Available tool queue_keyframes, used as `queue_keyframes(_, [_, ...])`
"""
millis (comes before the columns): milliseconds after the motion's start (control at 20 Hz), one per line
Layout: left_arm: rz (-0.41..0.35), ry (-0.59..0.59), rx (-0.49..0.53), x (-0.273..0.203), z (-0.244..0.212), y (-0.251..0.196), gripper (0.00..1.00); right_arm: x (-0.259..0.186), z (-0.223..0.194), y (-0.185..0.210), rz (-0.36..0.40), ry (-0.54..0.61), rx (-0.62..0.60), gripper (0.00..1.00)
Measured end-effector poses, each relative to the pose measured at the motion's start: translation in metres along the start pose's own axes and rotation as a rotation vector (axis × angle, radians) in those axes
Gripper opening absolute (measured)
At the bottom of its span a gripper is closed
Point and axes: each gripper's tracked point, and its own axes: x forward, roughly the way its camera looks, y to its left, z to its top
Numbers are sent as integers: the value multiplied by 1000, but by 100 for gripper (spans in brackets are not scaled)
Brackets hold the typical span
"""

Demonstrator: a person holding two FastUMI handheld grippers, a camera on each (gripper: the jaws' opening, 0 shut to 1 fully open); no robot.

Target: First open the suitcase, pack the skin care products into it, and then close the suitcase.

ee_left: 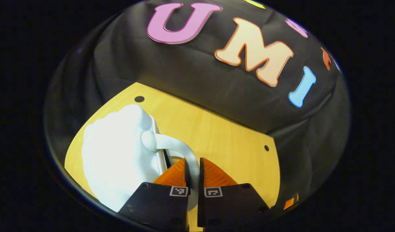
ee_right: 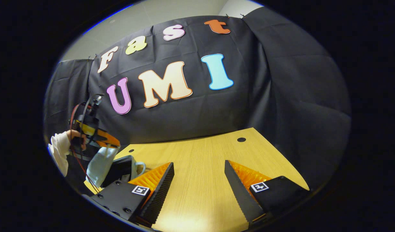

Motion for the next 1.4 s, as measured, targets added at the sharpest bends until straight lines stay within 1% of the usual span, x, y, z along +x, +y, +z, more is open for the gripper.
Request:
queue_keyframes(100, [23,78,41,28,-22,-3,4,-8,-4,4,-6,0,8,98])
queue_keyframes(250, [55,163,100,56,-47,0,5,-18,-12,12,-11,4,1,98])
queue_keyframes(400, [64,209,117,65,-61,0,6,-24,-18,19,-18,8,-16,98])
queue_keyframes(500, [69,223,145,64,-66,0,14,-27,-19,23,-21,6,-17,98])
queue_keyframes(550, [54,223,157,60,-66,-2,18,-28,-20,24,-23,2,-17,98])
queue_keyframes(600, [33,210,159,53,-64,-5,21,-29,-21,26,-20,4,-15,98])
queue_keyframes(650, [23,203,172,50,-63,-8,46,-31,-22,29,-18,6,-13,98])
queue_keyframes(750, [32,183,200,44,-62,-9,96,-35,-21,31,-10,1,-9,98])
queue_keyframes(800, [39,167,207,35,-61,-12,100,-38,-21,32,-6,-2,-9,98])
queue_keyframes(850, [36,151,212,25,-61,-16,96,-39,-21,32,-1,-4,-8,98])
queue_keyframes(1050, [-5,120,205,-24,-86,-31,97,-45,-17,30,25,-12,5,98])
queue_keyframes(1300, [-28,121,214,-66,-124,-45,96,-52,-19,25,42,-11,17,98])
queue_keyframes(1400, [-22,122,212,-77,-139,-45,97,-53,-21,24,47,-7,24,98])
